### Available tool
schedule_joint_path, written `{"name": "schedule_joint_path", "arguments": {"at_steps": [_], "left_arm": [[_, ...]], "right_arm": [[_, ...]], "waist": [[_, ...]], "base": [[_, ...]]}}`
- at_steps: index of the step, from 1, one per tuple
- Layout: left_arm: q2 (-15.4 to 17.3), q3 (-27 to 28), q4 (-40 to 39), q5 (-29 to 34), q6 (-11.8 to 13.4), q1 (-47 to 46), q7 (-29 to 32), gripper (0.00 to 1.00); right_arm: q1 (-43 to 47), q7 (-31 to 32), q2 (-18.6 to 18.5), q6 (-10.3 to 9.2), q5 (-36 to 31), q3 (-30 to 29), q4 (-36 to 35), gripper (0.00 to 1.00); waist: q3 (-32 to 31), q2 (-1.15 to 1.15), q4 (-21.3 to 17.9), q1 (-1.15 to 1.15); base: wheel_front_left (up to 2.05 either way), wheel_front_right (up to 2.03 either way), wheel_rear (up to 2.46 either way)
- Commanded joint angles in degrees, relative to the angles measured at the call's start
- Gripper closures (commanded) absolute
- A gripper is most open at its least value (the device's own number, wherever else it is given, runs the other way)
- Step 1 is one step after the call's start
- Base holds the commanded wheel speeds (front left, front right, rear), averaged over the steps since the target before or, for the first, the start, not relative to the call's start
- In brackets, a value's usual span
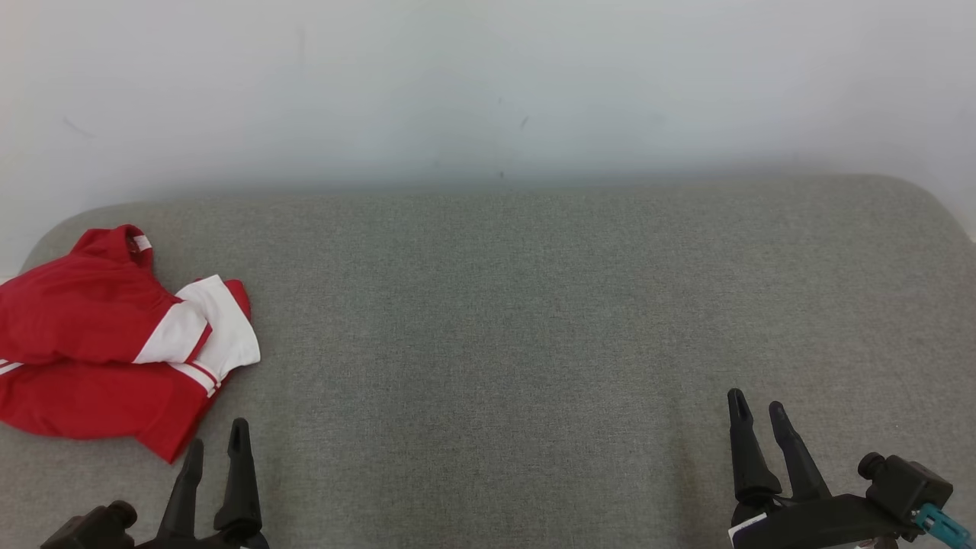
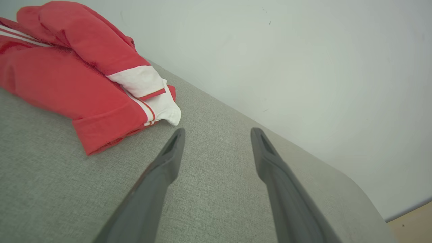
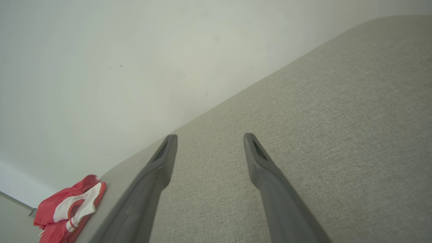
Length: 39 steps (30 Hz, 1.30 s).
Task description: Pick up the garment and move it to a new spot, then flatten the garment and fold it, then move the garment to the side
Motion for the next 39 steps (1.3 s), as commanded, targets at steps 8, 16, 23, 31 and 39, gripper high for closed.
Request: {"name": "schedule_joint_path", "arguments": {"at_steps": [8,16,23,31,39], "left_arm": [[0.7,-0.1,-0.7,5.9,-0.2,0.5,-1.7,0.0],[0.7,-0.4,-1.5,10.8,-0.3,1.0,-2.9,0.0],[0.7,-0.4,-2.3,14.2,-0.2,1.8,-3.8,0.0],[1.1,0.2,-2.7,18.6,-0.3,2.2,-5.0,0.0],[0.7,1.5,-2.7,21.2,-0.4,2.6,-6.0,0.0]], "right_arm": [[0.2,-1.7,-0.2,0.14,-6.7,0.7,-0.7,0.0],[0.6,-3.0,-0.2,0.15,-11.8,1.1,-1.3,0.0],[0.9,-3.8,-0.2,0.15,-15.1,1.3,-1.7,0.0],[1.4,-5.0,-0.2,0.16,-19.6,0.9,-2.3,0.0],[1.8,-5.9,-0.2,0.17,-22.5,0.3,-2.7,0.0]], "waist": [[-0.2,0.0,0.0,0.0],[-0.2,0.0,-0.1,0.0],[-0.2,0.0,-0.2,0.0],[-0.1,0.0,-0.3,0.0],[-0.1,0.0,-0.3,0.0]], "base": [[0.0,0.0,0.0],[0.0,0.0,0.0],[0.0,0.0,0.0],[0.0,0.0,0.0],[0.0,0.0,0.0]]}}
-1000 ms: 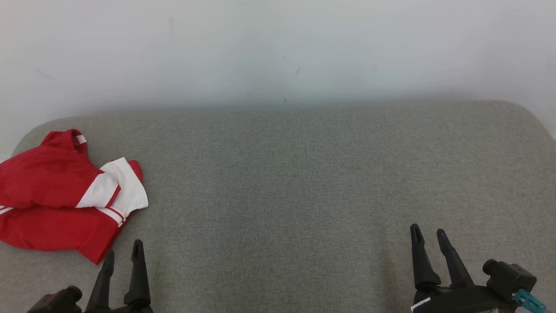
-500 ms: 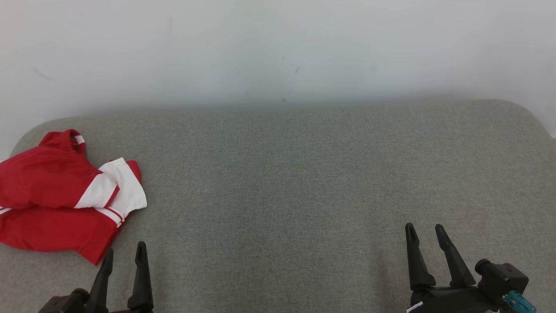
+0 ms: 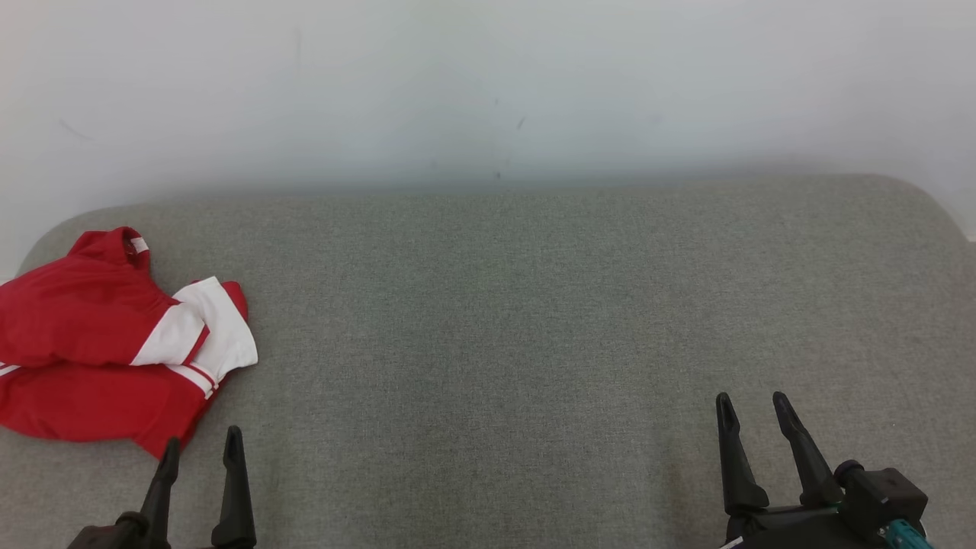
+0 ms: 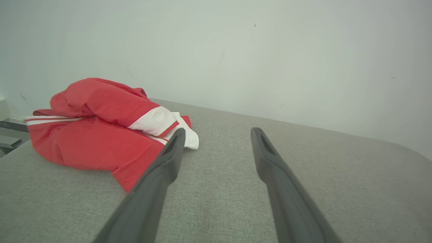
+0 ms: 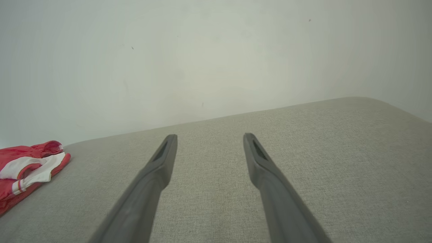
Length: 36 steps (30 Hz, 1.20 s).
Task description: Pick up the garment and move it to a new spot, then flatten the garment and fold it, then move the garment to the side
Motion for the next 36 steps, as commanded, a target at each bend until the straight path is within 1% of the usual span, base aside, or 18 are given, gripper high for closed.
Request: {"name": "schedule_joint_path", "arguments": {"at_steps": [1,26,29,36], "left_arm": [[0.1,0.2,-0.5,1.2,-0.3,0.4,-0.5,0.0],[0.5,-0.6,-0.1,9.0,-0.3,1.7,-3.1,0.0],[0.6,-0.7,-0.1,9.4,-0.3,1.8,-3.5,0.0],[0.8,-1.2,0.2,7.2,-0.3,2.1,-3.4,0.0]], "right_arm": [[0.3,-0.4,-0.2,0.17,-1.4,0.0,-0.5,0.0],[1.4,-3.1,-0.2,0.19,-10.8,1.2,-1.3,0.0],[1.5,-3.4,-0.2,0.19,-11.4,1.2,-1.2,0.0],[1.5,-3.2,-0.2,0.19,-9.6,1.3,-1.0,0.0]], "waist": [[0.0,0.0,0.0,0.0],[-0.2,0.0,0.2,0.0],[-0.3,0.0,0.2,0.0],[-0.6,0.0,0.2,0.0]], "base": [[0.0,0.0,0.0],[0.0,0.0,0.0],[0.0,0.0,0.0],[0.0,0.0,0.0]]}}
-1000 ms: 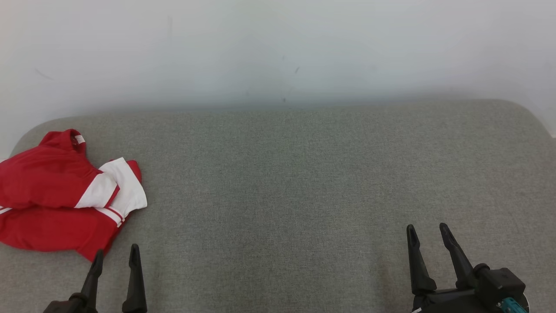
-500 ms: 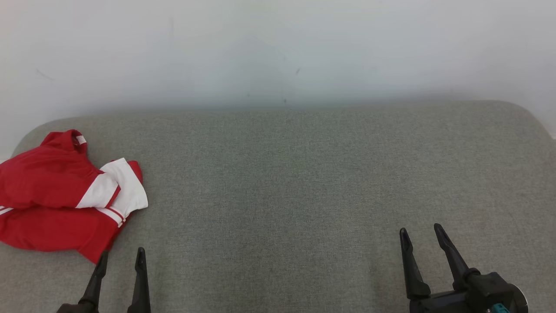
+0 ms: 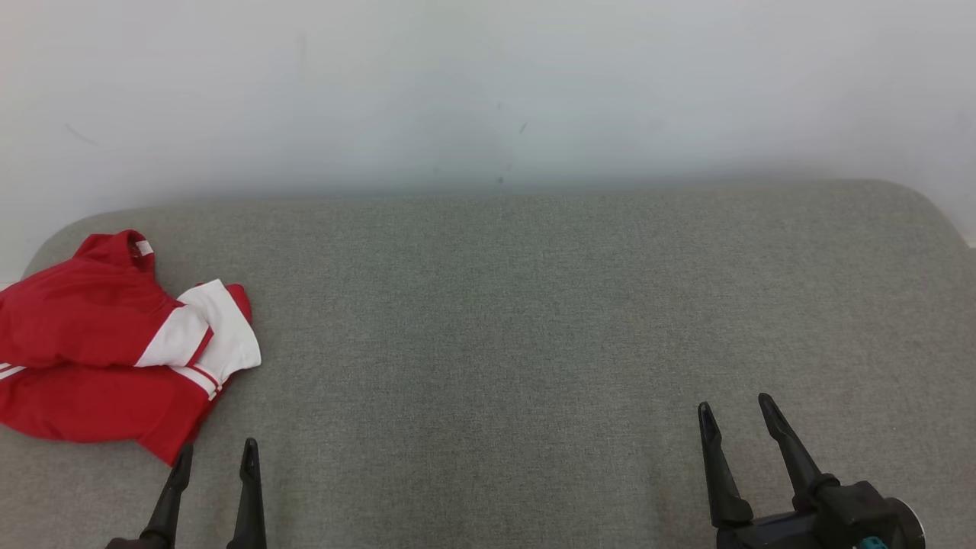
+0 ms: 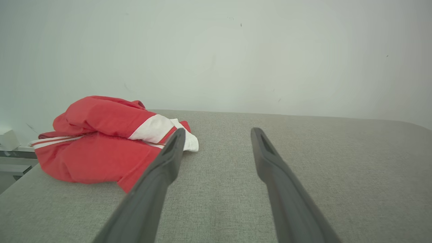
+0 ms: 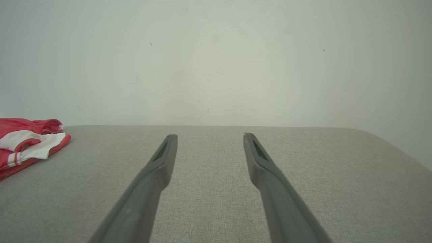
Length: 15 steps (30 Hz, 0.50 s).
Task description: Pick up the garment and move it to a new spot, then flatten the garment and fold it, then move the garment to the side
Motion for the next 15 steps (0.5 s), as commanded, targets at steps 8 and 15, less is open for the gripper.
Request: {"name": "schedule_joint_path", "arguments": {"at_steps": [8,15], "left_arm": [[0.6,-0.2,0.4,-1.1,0.0,0.6,-0.2,0.0],[0.7,-0.4,1.3,-0.7,0.1,-0.4,-0.2,0.0]], "right_arm": [[0.5,0.0,-0.1,0.16,1.4,-0.2,-0.1,0.0],[1.0,0.0,-0.1,0.12,1.6,0.1,0.0,0.0]], "waist": [[0.0,0.0,0.6,0.0],[0.2,0.0,4.1,0.0]], "base": [[0.0,0.0,0.0],[0.0,0.0,0.0]]}}
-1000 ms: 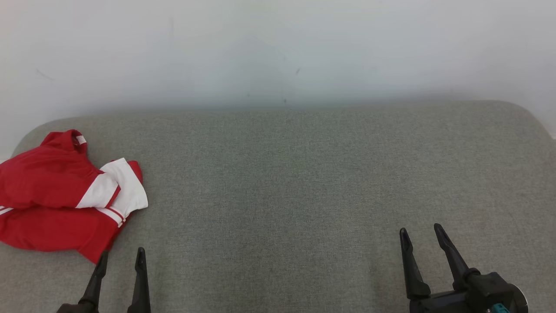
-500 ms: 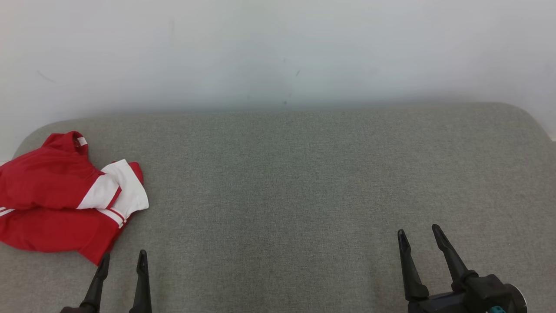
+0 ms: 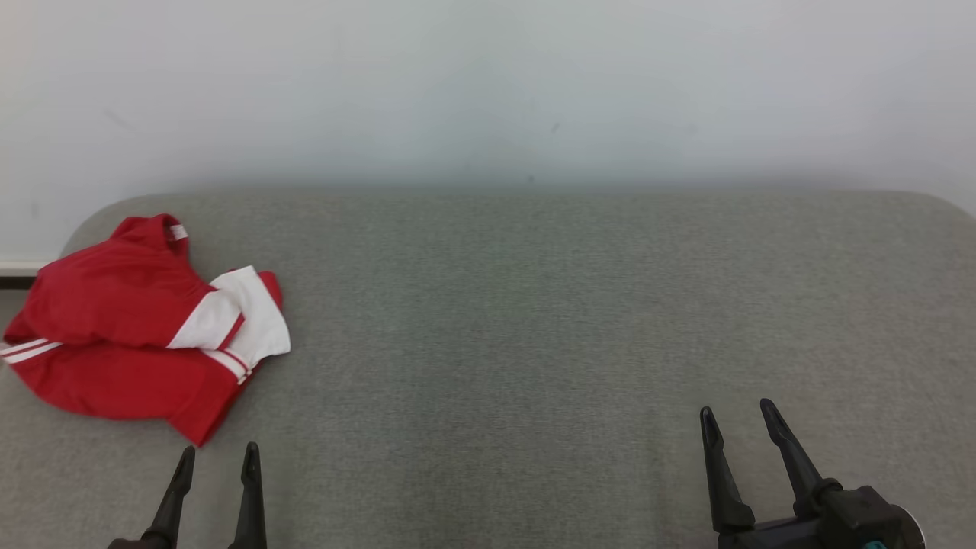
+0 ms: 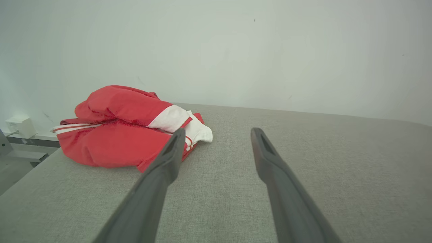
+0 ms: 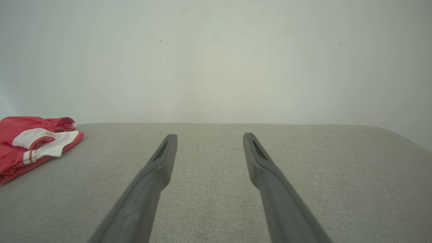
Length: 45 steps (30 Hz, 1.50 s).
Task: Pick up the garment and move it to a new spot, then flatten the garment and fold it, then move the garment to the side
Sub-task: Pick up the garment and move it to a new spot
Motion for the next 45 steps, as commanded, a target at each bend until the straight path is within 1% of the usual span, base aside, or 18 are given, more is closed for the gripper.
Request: {"name": "schedule_joint_path", "arguments": {"at_steps": [1,5,12,16,17,23,27,32,36,41,45], "left_arm": [[0.3,0.1,0.3,0.4,0.1,-0.2,-0.2,0.0],[0.5,0.7,0.8,0.5,0.1,-0.6,-0.2,0.0],[0.9,1.1,1.7,0.3,0.1,-1.4,-0.2,0.0],[0.8,2.1,2.0,0.3,0.1,-1.5,-0.2,0.0],[0.8,2.1,2.0,0.3,0.1,-1.5,-0.2,0.0],[0.4,3.4,2.2,-0.2,0.1,-1.7,-0.2,0.0],[0.3,4.4,2.4,0.1,0.2,-1.0,-0.2,0.0],[-0.2,5.4,2.6,0.6,0.3,-0.5,-0.2,0.0],[-0.4,5.8,3.0,-0.3,0.2,-2.4,-0.2,0.0],[1.4,5.6,4.6,-1.3,0.1,-7.7,-0.2,0.0],[3.5,5.5,6.4,-3.1,0.0,-15.2,-0.2,0.0]], "right_arm": [[0.7,0.0,-0.1,0.07,0.3,0.0,0.0,0.0],[0.7,0.0,-0.1,0.07,0.5,0.1,0.0,0.0],[0.3,0.0,-0.1,0.07,0.3,0.0,0.2,0.0],[-0.3,0.0,-0.1,0.07,0.2,0.2,0.3,0.0],[-0.3,0.0,-0.1,0.07,0.2,0.2,0.3,0.0],[-0.4,0.0,-0.1,0.07,0.2,0.7,0.5,0.0],[-0.3,0.0,-0.1,0.07,0.4,1.2,0.7,0.0],[-0.3,0.0,-0.1,0.07,0.2,1.6,1.0,0.0],[-1.4,0.0,-0.1,0.07,-0.4,1.9,1.0,0.0],[-3.1,0.0,-0.1,0.06,-1.8,1.5,1.1,0.0],[-5.1,0.0,-0.1,0.06,-3.3,0.7,0.8,0.0]], "waist": [[0.2,0.0,2.2,0.0],[0.8,0.0,6.0,0.0],[1.9,0.0,14.0,0.0],[2.2,0.0,18.0,0.0],[2.2,0.0,18.0,0.0],[2.4,0.0,22.8,0.0],[2.1,0.0,24.6,0.0],[2.3,0.0,25.4,0.0],[3.3,0.0,24.3,0.0],[6.2,0.0,20.9,0.0],[9.9,0.0,17.0,0.0]], "base": [[0.0,0.0,0.0],[0.0,0.0,0.0],[0.0,0.0,0.0],[0.0,0.0,0.0],[0.0,0.0,0.0],[0.0,0.0,0.0],[0.0,0.0,0.0],[0.0,0.0,0.0],[0.0,0.0,0.0],[0.0,0.0,0.0],[0.0,0.0,0.0]]}}
